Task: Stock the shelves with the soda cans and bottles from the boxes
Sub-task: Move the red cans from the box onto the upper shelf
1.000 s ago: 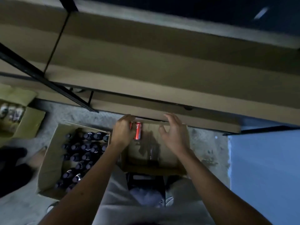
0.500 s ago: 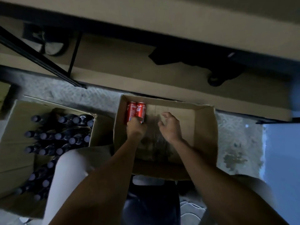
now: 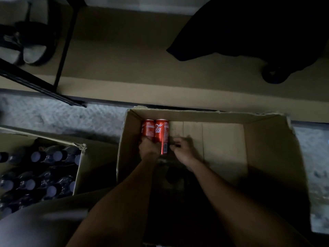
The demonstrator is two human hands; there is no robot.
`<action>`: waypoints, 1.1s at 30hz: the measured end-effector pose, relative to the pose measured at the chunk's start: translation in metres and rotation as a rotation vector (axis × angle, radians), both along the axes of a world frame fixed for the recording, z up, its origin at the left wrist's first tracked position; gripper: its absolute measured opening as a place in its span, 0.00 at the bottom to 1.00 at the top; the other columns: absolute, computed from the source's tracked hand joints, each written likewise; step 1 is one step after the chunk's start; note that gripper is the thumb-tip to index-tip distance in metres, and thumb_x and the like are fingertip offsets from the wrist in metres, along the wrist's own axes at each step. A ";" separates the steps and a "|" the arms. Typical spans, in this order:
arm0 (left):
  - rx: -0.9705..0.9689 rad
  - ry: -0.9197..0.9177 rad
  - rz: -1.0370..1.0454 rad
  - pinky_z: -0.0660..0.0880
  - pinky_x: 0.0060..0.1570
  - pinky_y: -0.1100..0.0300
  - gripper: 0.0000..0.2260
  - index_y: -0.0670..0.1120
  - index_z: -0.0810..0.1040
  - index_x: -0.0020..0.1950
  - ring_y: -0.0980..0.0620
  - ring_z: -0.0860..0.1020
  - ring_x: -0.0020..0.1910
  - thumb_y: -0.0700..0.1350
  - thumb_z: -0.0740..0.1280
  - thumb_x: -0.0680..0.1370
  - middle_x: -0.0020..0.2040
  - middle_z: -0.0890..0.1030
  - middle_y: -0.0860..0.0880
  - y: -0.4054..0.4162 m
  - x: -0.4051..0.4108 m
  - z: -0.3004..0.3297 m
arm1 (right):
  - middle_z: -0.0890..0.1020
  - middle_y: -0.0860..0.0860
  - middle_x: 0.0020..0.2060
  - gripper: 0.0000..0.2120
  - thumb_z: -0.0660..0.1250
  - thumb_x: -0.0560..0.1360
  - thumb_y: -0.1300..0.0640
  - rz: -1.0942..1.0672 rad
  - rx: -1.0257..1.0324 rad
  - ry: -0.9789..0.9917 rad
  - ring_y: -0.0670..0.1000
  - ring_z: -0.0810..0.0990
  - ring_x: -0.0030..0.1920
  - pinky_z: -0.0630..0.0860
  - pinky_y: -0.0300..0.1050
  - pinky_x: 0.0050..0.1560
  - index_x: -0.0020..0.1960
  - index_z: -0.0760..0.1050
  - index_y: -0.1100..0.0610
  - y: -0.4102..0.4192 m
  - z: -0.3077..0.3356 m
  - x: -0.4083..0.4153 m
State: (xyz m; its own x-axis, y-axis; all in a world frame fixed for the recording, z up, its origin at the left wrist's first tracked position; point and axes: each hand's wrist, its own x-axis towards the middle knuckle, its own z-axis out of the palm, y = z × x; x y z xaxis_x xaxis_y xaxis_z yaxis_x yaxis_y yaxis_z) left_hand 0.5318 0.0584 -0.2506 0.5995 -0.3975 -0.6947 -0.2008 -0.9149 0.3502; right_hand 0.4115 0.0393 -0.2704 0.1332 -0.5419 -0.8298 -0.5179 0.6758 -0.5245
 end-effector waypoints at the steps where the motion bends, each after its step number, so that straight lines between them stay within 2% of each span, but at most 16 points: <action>1: -0.002 -0.002 0.034 0.69 0.66 0.47 0.25 0.38 0.68 0.70 0.37 0.72 0.66 0.42 0.70 0.75 0.67 0.73 0.37 0.000 0.001 -0.005 | 0.75 0.53 0.66 0.19 0.63 0.81 0.57 -0.023 0.048 -0.024 0.53 0.75 0.64 0.72 0.46 0.61 0.71 0.69 0.53 -0.001 -0.006 0.001; 3: -0.015 0.005 0.097 0.71 0.65 0.46 0.23 0.39 0.70 0.69 0.38 0.75 0.65 0.43 0.70 0.76 0.66 0.75 0.38 -0.001 0.000 -0.010 | 0.74 0.53 0.66 0.20 0.62 0.81 0.54 -0.080 0.118 -0.058 0.54 0.74 0.64 0.73 0.52 0.64 0.73 0.67 0.51 -0.001 -0.014 0.002; 5: -0.014 -0.015 0.115 0.72 0.64 0.48 0.21 0.38 0.72 0.67 0.38 0.76 0.63 0.44 0.70 0.76 0.65 0.76 0.38 -0.001 0.001 -0.011 | 0.73 0.52 0.68 0.21 0.62 0.81 0.53 -0.116 0.112 -0.071 0.54 0.73 0.66 0.72 0.53 0.65 0.73 0.67 0.52 -0.001 -0.020 0.001; 6: -0.011 -0.023 0.111 0.72 0.63 0.49 0.21 0.37 0.73 0.66 0.38 0.76 0.63 0.44 0.69 0.76 0.64 0.76 0.37 -0.002 0.003 -0.011 | 0.74 0.52 0.68 0.21 0.62 0.81 0.52 -0.138 0.101 -0.083 0.54 0.74 0.65 0.73 0.51 0.63 0.73 0.67 0.52 0.000 -0.022 0.000; 9: -0.032 0.045 0.132 0.71 0.60 0.53 0.21 0.35 0.73 0.66 0.38 0.75 0.64 0.45 0.68 0.77 0.65 0.76 0.36 -0.011 0.006 -0.012 | 0.77 0.50 0.60 0.17 0.61 0.82 0.50 -0.224 0.146 -0.166 0.51 0.78 0.55 0.73 0.42 0.45 0.69 0.69 0.53 0.000 -0.017 -0.005; 11: -0.046 0.079 0.154 0.72 0.57 0.54 0.21 0.35 0.73 0.66 0.39 0.76 0.63 0.46 0.69 0.77 0.64 0.77 0.37 -0.017 0.005 -0.016 | 0.78 0.50 0.57 0.16 0.61 0.81 0.47 -0.265 0.183 -0.195 0.49 0.78 0.51 0.73 0.43 0.43 0.67 0.69 0.50 0.000 -0.015 -0.010; 13: -0.055 0.077 0.139 0.73 0.56 0.55 0.21 0.37 0.76 0.64 0.40 0.77 0.62 0.46 0.71 0.76 0.62 0.78 0.38 -0.020 0.003 -0.019 | 0.80 0.51 0.60 0.20 0.63 0.80 0.43 -0.265 0.163 -0.191 0.49 0.80 0.52 0.74 0.44 0.45 0.68 0.70 0.51 -0.001 -0.017 -0.016; 16: -0.060 0.126 0.059 0.74 0.59 0.53 0.19 0.40 0.78 0.63 0.41 0.78 0.60 0.43 0.73 0.73 0.60 0.80 0.40 -0.014 -0.001 -0.031 | 0.81 0.49 0.58 0.20 0.64 0.79 0.42 -0.249 0.154 -0.177 0.45 0.80 0.48 0.71 0.41 0.40 0.65 0.70 0.51 -0.005 -0.019 -0.026; 18: -0.036 0.171 0.066 0.75 0.60 0.48 0.23 0.41 0.76 0.63 0.40 0.78 0.59 0.43 0.76 0.70 0.59 0.80 0.41 -0.005 -0.003 -0.056 | 0.80 0.50 0.55 0.16 0.64 0.79 0.45 -0.224 0.171 -0.186 0.43 0.79 0.44 0.70 0.40 0.38 0.63 0.70 0.51 -0.007 -0.017 -0.030; 20: -0.022 0.181 0.049 0.76 0.59 0.45 0.30 0.42 0.76 0.63 0.41 0.80 0.56 0.47 0.79 0.64 0.59 0.81 0.42 0.004 0.001 -0.087 | 0.81 0.53 0.56 0.17 0.66 0.79 0.49 -0.206 0.156 -0.164 0.47 0.80 0.45 0.73 0.40 0.39 0.64 0.71 0.56 -0.007 -0.020 -0.033; 21: -0.022 0.214 0.039 0.77 0.59 0.45 0.30 0.42 0.77 0.63 0.42 0.80 0.55 0.46 0.80 0.63 0.59 0.81 0.42 0.005 -0.002 -0.081 | 0.81 0.54 0.58 0.18 0.68 0.78 0.51 -0.212 0.142 -0.142 0.50 0.81 0.47 0.75 0.41 0.41 0.64 0.71 0.57 -0.007 -0.022 -0.036; 24: -0.012 0.347 0.030 0.75 0.61 0.49 0.23 0.40 0.77 0.62 0.44 0.80 0.56 0.38 0.78 0.68 0.57 0.81 0.43 0.009 -0.016 -0.050 | 0.80 0.57 0.58 0.18 0.71 0.76 0.56 -0.254 0.136 -0.109 0.54 0.81 0.49 0.78 0.44 0.43 0.60 0.67 0.56 -0.006 -0.026 -0.044; 27: -0.081 0.392 0.051 0.75 0.61 0.49 0.25 0.39 0.74 0.65 0.43 0.79 0.57 0.34 0.76 0.70 0.61 0.79 0.40 0.020 -0.030 -0.045 | 0.79 0.53 0.53 0.18 0.72 0.75 0.57 -0.223 0.181 -0.118 0.48 0.80 0.44 0.73 0.40 0.36 0.59 0.66 0.54 -0.001 -0.021 -0.059; 30: -0.106 0.463 -0.005 0.77 0.46 0.61 0.22 0.35 0.71 0.67 0.49 0.78 0.45 0.28 0.69 0.74 0.59 0.78 0.37 0.031 -0.036 -0.040 | 0.81 0.52 0.51 0.16 0.70 0.76 0.62 -0.190 0.230 -0.183 0.46 0.81 0.43 0.76 0.39 0.38 0.62 0.73 0.57 0.011 -0.022 -0.068; 31: -0.091 0.500 -0.031 0.77 0.46 0.60 0.21 0.35 0.70 0.67 0.50 0.77 0.44 0.27 0.67 0.75 0.57 0.78 0.38 0.034 -0.037 -0.036 | 0.82 0.53 0.51 0.18 0.70 0.75 0.65 -0.187 0.238 -0.190 0.48 0.82 0.44 0.78 0.41 0.40 0.64 0.75 0.58 0.016 -0.023 -0.072; 33: -0.098 0.542 -0.076 0.78 0.52 0.54 0.22 0.35 0.71 0.67 0.45 0.77 0.51 0.26 0.66 0.74 0.60 0.78 0.38 0.039 -0.039 -0.033 | 0.83 0.53 0.52 0.21 0.68 0.73 0.71 -0.164 0.227 -0.190 0.49 0.82 0.45 0.78 0.42 0.43 0.64 0.76 0.59 0.024 -0.019 -0.081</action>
State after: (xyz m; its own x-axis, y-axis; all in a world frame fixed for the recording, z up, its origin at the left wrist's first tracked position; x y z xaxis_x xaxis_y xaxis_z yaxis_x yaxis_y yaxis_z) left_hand 0.4930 0.0979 -0.2841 0.1339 -0.5035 -0.8536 -0.0322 -0.8631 0.5040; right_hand 0.3304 0.0635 -0.2898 0.2233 -0.3732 -0.9005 -0.3001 0.8526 -0.4278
